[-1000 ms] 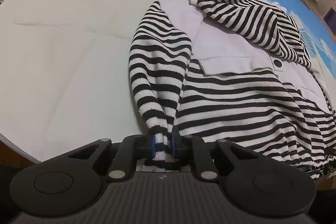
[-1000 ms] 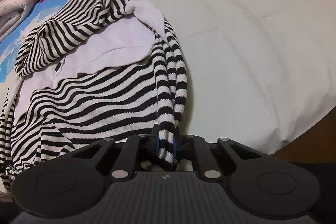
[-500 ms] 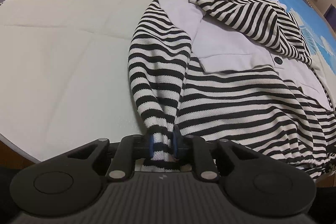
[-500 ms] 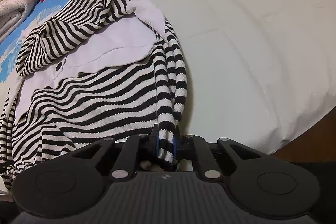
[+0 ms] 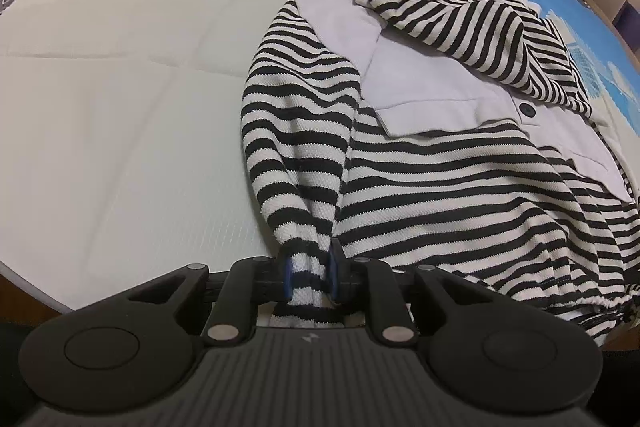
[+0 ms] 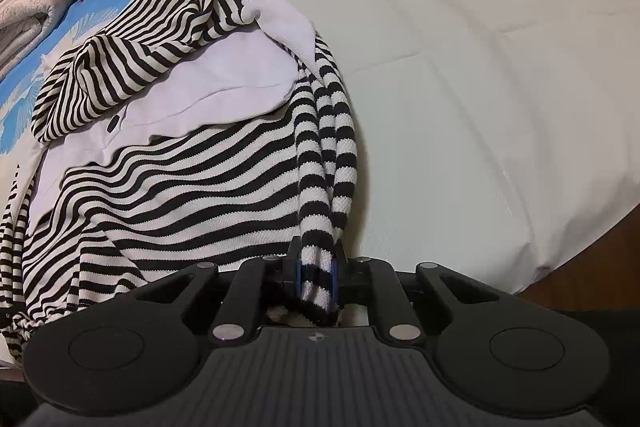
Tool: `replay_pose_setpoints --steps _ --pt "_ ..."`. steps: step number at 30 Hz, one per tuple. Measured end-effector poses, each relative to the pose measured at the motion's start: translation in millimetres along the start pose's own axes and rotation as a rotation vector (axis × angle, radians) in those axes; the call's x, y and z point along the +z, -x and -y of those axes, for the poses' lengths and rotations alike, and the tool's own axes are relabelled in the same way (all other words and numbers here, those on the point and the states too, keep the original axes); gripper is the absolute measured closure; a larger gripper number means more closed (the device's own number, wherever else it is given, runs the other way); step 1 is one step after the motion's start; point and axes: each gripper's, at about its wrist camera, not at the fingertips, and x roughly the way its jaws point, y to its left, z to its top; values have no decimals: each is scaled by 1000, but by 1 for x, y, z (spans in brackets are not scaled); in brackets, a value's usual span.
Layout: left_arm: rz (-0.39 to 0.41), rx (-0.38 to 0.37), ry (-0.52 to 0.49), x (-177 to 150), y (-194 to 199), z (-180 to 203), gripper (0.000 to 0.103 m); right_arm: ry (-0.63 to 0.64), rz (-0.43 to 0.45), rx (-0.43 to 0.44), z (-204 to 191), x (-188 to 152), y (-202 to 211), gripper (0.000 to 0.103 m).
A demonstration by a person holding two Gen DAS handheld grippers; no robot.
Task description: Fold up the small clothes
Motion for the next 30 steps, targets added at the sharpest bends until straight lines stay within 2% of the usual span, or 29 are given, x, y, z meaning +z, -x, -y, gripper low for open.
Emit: replay_pose_setpoints --steps 3,12,19,22,27,30 --pt "12 -17 14 -1 3 -2 93 0 13 3 0 0 3 94" --pt "134 -44 -44 -2 34 2 94 -17 126 65 3 6 30 97" --pt "148 -178 5 19 70 -19 94 3 233 173 14 12 72 97" --pt "151 -213 -25 25 93 -22 94 -7 266 228 20 15 91 97" --pt "131 -324 -55 18 147 -36 94 46 298 305 25 12 131 97" --pt "149 -392 -63 10 182 -48 94 49 306 362 32 5 166 97"
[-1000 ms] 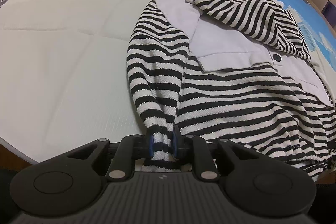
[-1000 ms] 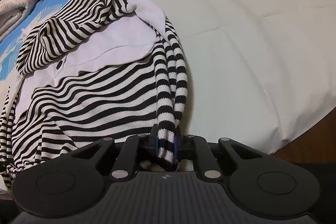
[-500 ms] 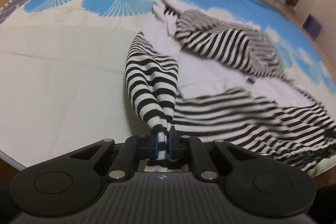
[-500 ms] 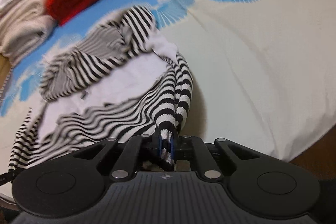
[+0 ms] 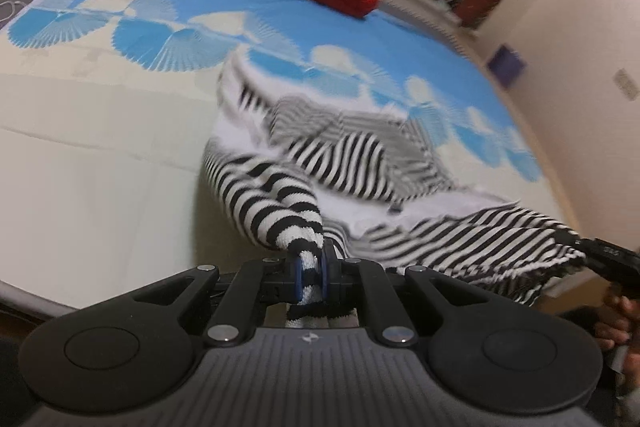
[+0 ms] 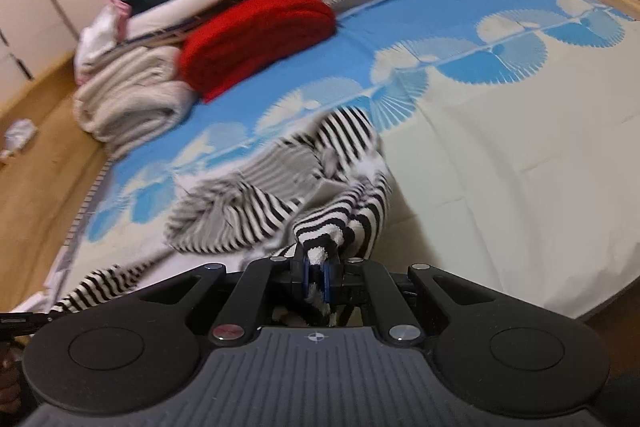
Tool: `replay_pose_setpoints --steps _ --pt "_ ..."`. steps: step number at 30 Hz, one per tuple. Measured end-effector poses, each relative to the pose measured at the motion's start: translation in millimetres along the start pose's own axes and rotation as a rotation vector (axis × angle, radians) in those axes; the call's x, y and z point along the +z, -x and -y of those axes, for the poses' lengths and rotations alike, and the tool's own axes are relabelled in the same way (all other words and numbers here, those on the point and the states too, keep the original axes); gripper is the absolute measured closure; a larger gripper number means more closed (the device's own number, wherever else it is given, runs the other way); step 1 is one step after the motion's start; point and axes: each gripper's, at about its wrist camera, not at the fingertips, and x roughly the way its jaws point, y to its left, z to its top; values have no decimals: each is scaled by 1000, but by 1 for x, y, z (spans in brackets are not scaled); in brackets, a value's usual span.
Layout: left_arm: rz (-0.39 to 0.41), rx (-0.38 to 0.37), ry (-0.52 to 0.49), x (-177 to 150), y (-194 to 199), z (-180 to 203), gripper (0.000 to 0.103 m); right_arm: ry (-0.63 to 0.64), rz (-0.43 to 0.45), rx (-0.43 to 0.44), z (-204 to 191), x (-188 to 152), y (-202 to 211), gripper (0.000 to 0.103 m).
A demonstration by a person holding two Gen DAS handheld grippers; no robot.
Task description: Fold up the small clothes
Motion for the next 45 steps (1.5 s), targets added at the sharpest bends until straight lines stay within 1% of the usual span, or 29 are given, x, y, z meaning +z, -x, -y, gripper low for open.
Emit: replay_pose_setpoints --steps 3,5,7,8,10,12,14,15,17,18,19,20,21,23,25,27,30,31,32,33,34,36,37,39,40,41,42,43,45 --pt "4 -32 43 7 9 -7 94 29 14 63 -9 5 29 97" --pt "-2 -43 69 20 -4 -15 94 55 21 72 -13 11 30 97" --pt "-31 -34 94 40 -33 -24 94 58 9 75 -11 24 12 97" --pt "-42 -40 97 51 -49 -28 94 65 1 58 -10 31 -1 97" --pt "-70 8 78 78 -88 -33 94 77 -25 21 -7 50 -39 97" --pt "-102 20 112 102 -129 -44 93 97 -62 -9 -4 69 -82 97" --pt "-141 45 126 124 -166 -49 93 113 -106 -76 -2 83 -127 97" --pt "-151 44 105 131 -180 -51 89 123 -133 -104 -1 88 -150 97" --pt "-160 28 72 135 -203 -59 84 126 -155 -157 3 93 -187 96" --pt "-145 27 63 131 -213 -67 80 109 -152 -174 6 93 -196 96" --pt "-151 36 56 126 -220 -75 74 73 -158 -186 9 93 -206 95" --pt "-212 90 44 127 -229 -77 74 35 -172 -200 12 92 -213 94" --pt "-200 121 10 131 -229 -75 74 -15 -169 -211 14 95 -217 93" --pt "-110 114 -45 137 -214 -67 70 -52 -133 -186 14 98 -216 92" --pt "-43 88 -73 140 -200 -64 56 -16 -109 -180 9 100 -213 92" --pt "-4 77 -59 141 -189 -66 56 3 -94 -168 11 102 -208 91" --pt "-4 25 -26 139 -180 -69 56 -63 -98 -145 27 102 -198 79" --pt "-10 8 -32 138 -178 -68 52 -78 -80 -165 33 103 -192 73" --pt "-21 -3 -46 137 -178 -66 47 -78 -55 -195 36 104 -186 68" --pt "-43 -5 -70 136 -179 -61 31 -73 -23 -227 40 105 -178 67" --pt "-66 -2 -103 133 -180 -57 20 -62 4 -249 43 106 -171 66" --pt "-116 -13 -217 122 -182 -44 18 -12 23 -247 44 105 -163 66" --pt "-141 -27 -274 115 -184 -37 17 25 12 -230 42 102 -162 66" --pt "-178 -42 -348 99 -188 -30 17 100 -43 -171 35 93 -163 66" --pt "-185 -24 -371 93 -192 -29 17 140 -84 -132 30 86 -166 62" --pt "-190 8 -392 88 -197 -28 17 175 -122 -102 25 80 -170 57" --pt "-200 43 -410 85 -204 -28 17 221 -165 -74 17 72 -175 55" --pt "-207 73 -427 82 -211 -27 17 266 -191 -63 11 65 -179 54" --pt "-188 118 -457 83 -221 -24 17 363 -231 -53 -4 54 -189 54"
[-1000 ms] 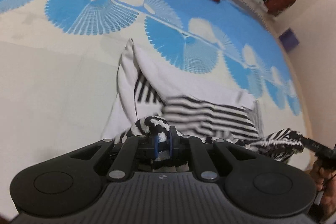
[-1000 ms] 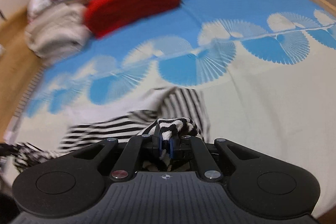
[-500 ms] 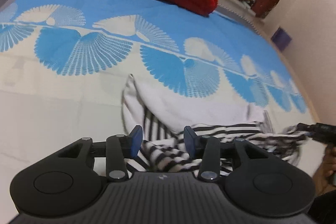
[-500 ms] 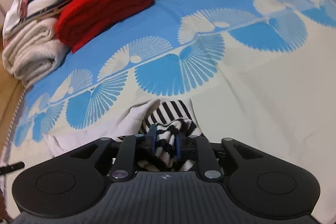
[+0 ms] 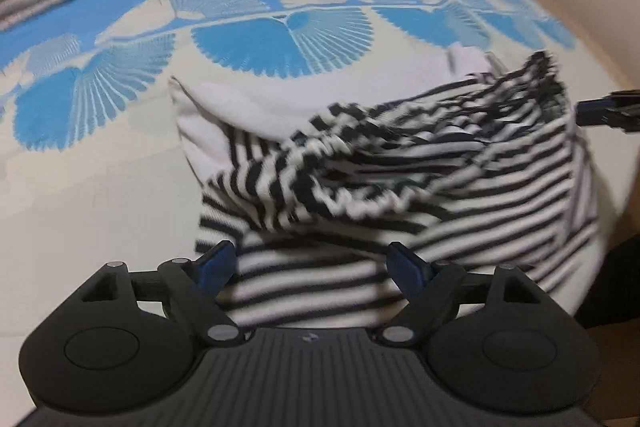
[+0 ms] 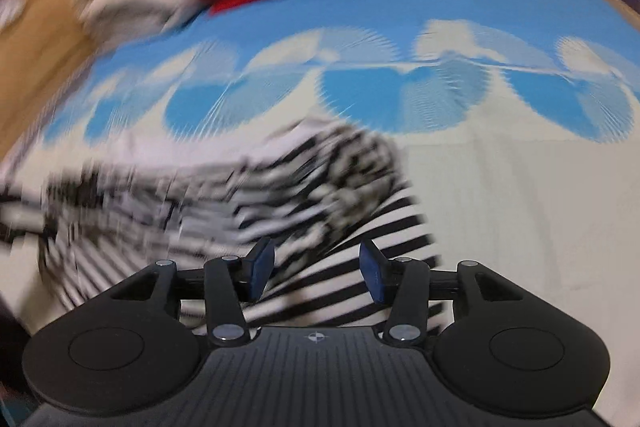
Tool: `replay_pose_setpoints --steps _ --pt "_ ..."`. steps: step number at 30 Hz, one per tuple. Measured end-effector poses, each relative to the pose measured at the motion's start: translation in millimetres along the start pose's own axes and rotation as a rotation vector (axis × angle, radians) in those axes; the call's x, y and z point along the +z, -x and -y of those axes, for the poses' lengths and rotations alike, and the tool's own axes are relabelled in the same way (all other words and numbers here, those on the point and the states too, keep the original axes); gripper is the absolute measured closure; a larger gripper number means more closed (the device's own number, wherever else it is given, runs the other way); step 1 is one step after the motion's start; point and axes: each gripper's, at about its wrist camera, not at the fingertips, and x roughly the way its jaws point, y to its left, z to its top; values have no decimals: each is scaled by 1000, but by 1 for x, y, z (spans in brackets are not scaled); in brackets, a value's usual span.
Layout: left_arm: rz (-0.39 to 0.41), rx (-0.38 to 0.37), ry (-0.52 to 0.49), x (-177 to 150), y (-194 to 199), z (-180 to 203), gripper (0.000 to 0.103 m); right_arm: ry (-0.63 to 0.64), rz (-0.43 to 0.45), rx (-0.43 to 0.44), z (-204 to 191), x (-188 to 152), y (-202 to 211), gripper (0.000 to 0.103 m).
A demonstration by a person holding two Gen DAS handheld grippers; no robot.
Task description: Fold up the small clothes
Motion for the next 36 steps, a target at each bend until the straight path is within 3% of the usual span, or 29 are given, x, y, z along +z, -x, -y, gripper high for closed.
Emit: replay_pose_setpoints --steps 4,8,9,10,11,12,13,14,15,18,24,27,29,30,31,33,34,36 --pt "56 94 -20 18 -13 6 17 103 -49 43 -27 2 -21 53" --pt "95 120 -9 37 -23 8 18 174 -145 83 -48 5 -49 52" --pt "102 120 -8 41 -25 7 22 203 -146 79 -55 7 -52 52" --pt "105 118 -5 44 -28 5 36 220 -136 74 -59 9 -55 54" --pt "102 112 0 47 -29 4 45 224 -124 66 -61 12 -59 64" --pt "93 105 12 49 -31 1 65 218 -117 52 -61 16 -61 72" --pt "89 102 31 52 -33 -4 81 206 -109 34 -60 20 -65 91" --pt "91 96 53 54 -32 -9 83 191 -96 21 -57 25 -67 99" --pt "103 90 77 55 -30 -16 89 165 -71 18 -54 31 -69 102" --pt "157 109 148 61 -23 -35 93 112 20 21 -50 49 -69 103" --pt "282 160 293 74 -9 -65 95 -16 258 -105 -42 79 -65 103" --pt "213 181 290 81 -24 -64 92 -36 298 -144 -42 89 -77 103" --pt "64 153 289 83 -47 -66 76 -23 265 -172 -42 92 -93 103" --pt "-14 150 286 81 -58 -67 69 -17 220 -175 -42 91 -103 103" --pt "-39 157 281 80 -62 -68 63 -8 146 -177 -41 89 -117 103" --pt "-20 161 293 83 -54 -73 52 -5 92 -208 -36 87 -125 103" --pt "6 148 310 84 -48 -77 46 -14 114 -195 -33 88 -119 102" --pt "61 103 359 84 -37 -87 36 -54 198 -177 -20 92 -96 88"
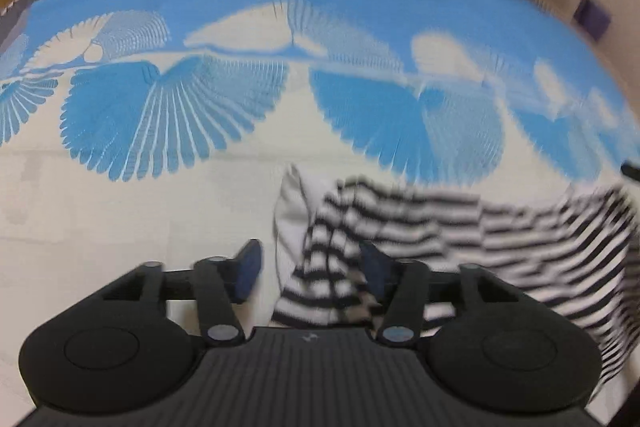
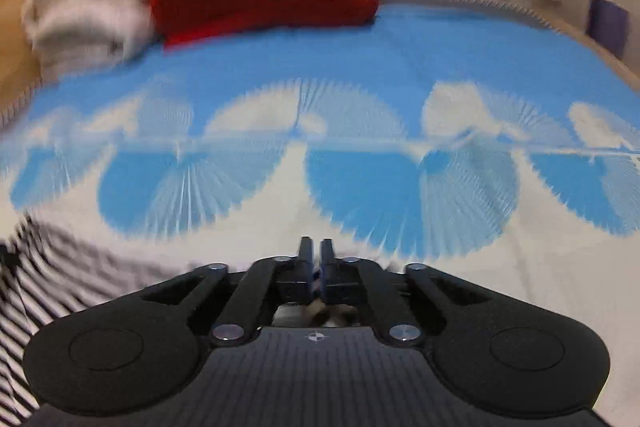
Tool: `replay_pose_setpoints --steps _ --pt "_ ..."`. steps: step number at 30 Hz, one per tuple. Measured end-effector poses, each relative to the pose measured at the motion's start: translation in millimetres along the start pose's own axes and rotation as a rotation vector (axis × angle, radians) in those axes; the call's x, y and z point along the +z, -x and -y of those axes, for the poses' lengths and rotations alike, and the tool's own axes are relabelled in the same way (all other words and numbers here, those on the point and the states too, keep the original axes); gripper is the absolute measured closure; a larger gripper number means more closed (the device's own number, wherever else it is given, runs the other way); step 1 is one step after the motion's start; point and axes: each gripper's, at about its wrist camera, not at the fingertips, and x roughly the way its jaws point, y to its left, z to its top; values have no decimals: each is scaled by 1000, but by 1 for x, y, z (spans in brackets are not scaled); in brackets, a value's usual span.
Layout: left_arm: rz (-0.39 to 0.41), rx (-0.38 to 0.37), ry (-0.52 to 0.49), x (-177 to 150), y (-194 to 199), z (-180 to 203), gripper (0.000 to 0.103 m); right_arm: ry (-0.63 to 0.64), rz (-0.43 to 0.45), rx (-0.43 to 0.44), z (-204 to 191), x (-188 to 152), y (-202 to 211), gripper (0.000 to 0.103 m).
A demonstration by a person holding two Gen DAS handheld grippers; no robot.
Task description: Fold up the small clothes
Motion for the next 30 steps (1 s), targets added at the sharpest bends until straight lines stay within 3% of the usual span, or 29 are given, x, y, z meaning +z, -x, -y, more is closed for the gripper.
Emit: replay_pose_setpoints --steps 2,4,7,11,12,13,14,15,16,19,21,23,26,29,30 --pt "5 -32 46 1 1 -9 36 -67 49 -15 23 7 14 53" --pt "-6 -54 74 1 -3 -15 36 -141 31 -10 45 9 14 43" --pt "-8 -85 57 1 -7 -12 36 -176 -38 23 63 3 10 43" --pt "11 -105 14 1 -14 -4 36 -62 -150 96 55 -9 -2 43" --pt "8 -100 5 1 -19 -3 37 -23 -162 93 48 -10 -6 44" --pt "0 -95 -5 1 -23 -1 47 4 -165 91 44 -10 -7 47" --pt "-4 -94 -17 0 -27 0 62 24 -165 89 40 -9 -8 63" --pt "-11 -97 -33 1 -28 1 98 30 -161 87 38 -7 -9 75" --pt "-3 -108 -37 3 -26 2 98 23 -157 74 38 -4 -9 95" --pt "113 -151 -19 13 -8 0 98 -72 -30 14 45 10 1 98" --pt "213 -134 -25 17 3 3 98 -139 98 4 51 21 12 99" --pt "266 -103 -45 18 4 10 98 -133 165 -42 47 25 13 100" --pt "209 -15 -110 13 -26 24 97 -115 129 -94 40 23 -6 100" --pt "93 70 -147 2 -64 28 95 -123 -10 -121 39 14 -44 100" --pt "104 84 -153 -2 -69 28 94 -119 -54 -124 39 12 -55 100"
